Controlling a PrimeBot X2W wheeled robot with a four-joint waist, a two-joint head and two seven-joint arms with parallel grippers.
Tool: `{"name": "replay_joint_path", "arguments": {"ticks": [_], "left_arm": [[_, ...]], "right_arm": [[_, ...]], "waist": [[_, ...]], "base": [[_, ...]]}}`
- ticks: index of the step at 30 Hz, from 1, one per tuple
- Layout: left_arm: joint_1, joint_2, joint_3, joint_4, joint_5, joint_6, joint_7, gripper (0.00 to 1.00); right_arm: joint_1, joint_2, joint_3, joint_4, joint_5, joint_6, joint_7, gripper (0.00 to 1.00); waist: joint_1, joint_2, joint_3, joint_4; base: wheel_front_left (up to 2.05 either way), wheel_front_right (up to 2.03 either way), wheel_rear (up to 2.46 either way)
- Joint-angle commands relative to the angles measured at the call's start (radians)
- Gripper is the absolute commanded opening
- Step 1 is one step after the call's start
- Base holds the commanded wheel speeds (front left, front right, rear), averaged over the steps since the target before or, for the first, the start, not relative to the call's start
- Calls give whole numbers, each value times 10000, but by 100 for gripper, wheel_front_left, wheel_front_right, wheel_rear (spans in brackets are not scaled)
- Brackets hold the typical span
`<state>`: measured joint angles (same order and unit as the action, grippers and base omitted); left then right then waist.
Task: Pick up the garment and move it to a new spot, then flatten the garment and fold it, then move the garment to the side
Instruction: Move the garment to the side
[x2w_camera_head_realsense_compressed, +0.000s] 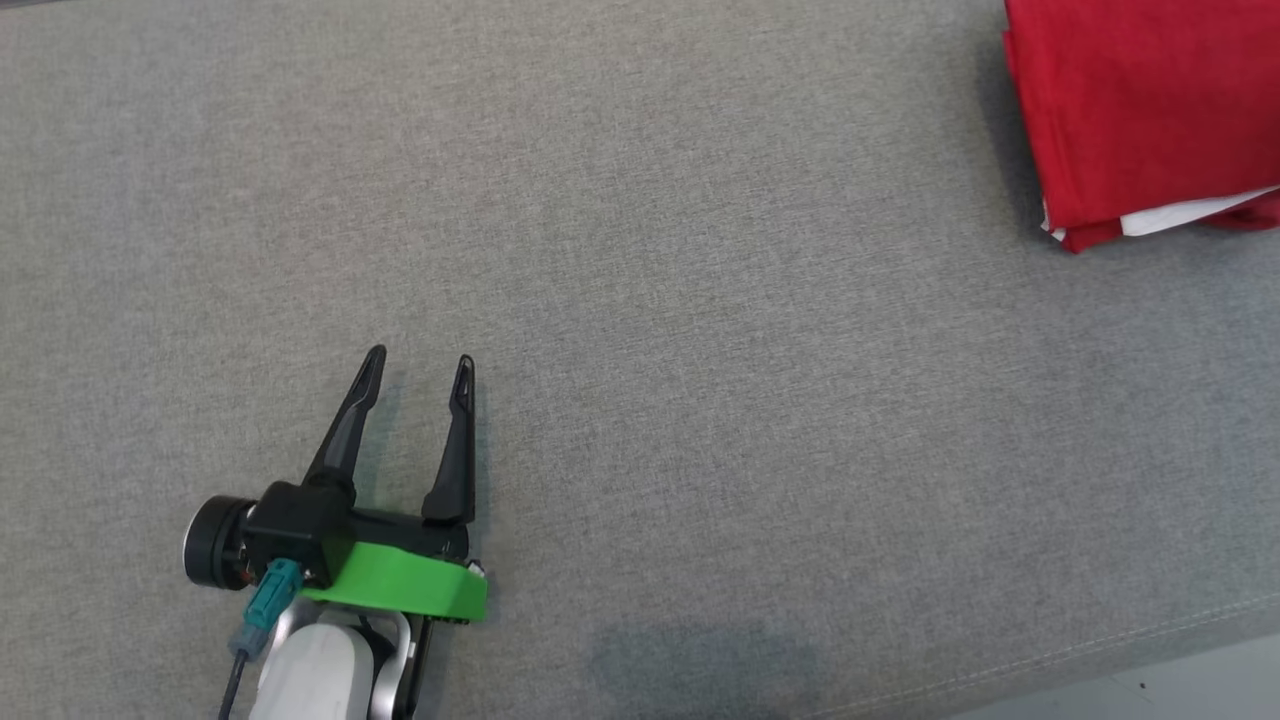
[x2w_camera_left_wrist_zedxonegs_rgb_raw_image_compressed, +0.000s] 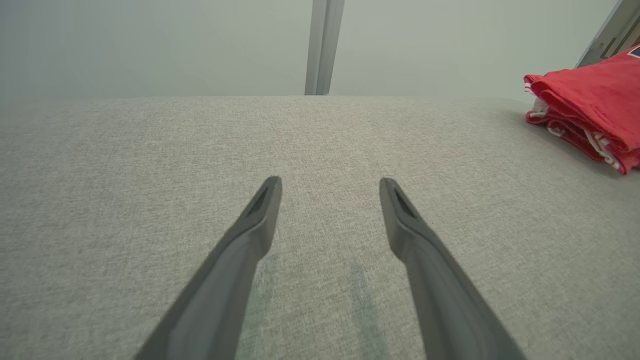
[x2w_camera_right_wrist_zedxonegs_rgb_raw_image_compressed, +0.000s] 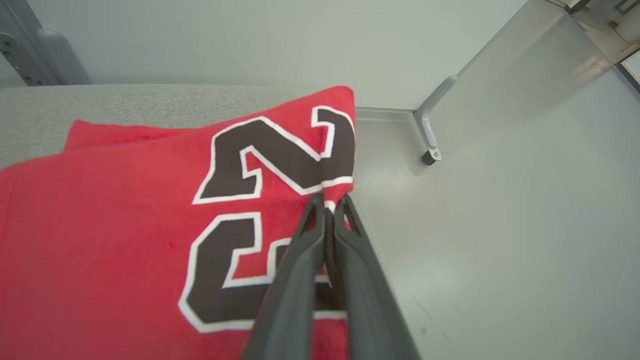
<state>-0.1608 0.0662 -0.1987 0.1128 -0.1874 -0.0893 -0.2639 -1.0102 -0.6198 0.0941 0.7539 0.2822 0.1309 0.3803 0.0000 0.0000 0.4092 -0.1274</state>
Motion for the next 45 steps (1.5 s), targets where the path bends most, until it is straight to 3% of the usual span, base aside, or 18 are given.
{"name": "replay_joint_path", "arguments": {"ticks": [1,7,8,9,10,23,36,45], "left_arm": [[-223,80,-20,-14,50,-61,-1,100],[-392,120,-109,-35,121,-69,-1,100],[-409,126,-115,-43,127,-71,-1,100],[-422,128,-121,-42,132,-72,-1,100],[-439,130,-125,-39,138,-72,-1,100],[-506,190,-93,104,111,27,-1,100],[-627,225,542,476,-397,230,-1,100],[-77,2,1064,934,-1009,576,-1,100]], "right_arm": [[-170,-54,-164,194,-380,-3,-203,0],[-301,-14,-821,873,-1804,-3,-1045,0],[-338,40,-987,990,-2036,-3,-1178,29],[-358,116,-1152,1123,-2232,-3,-1280,95],[-394,177,-1283,1229,-2407,-3,-1392,100],[-805,1112,-2169,2060,-3655,-3,-2623,100],[-346,2201,-1934,2064,-3244,-3,-4667,100],[988,3686,-1545,1779,-2448,-3,-5890,100]], "waist": [[0,0,364,298],[0,0,755,541],[0,0,799,561],[0,0,835,576],[0,0,864,589],[0,0,553,410],[0,0,-1095,402],[0,0,-2504,644]], "base": [[0,0,0],[0,0,0],[0,0,0],[0,0,0],[0,0,0],[0,0,0],[0,0,0],[0,0,0]]}}
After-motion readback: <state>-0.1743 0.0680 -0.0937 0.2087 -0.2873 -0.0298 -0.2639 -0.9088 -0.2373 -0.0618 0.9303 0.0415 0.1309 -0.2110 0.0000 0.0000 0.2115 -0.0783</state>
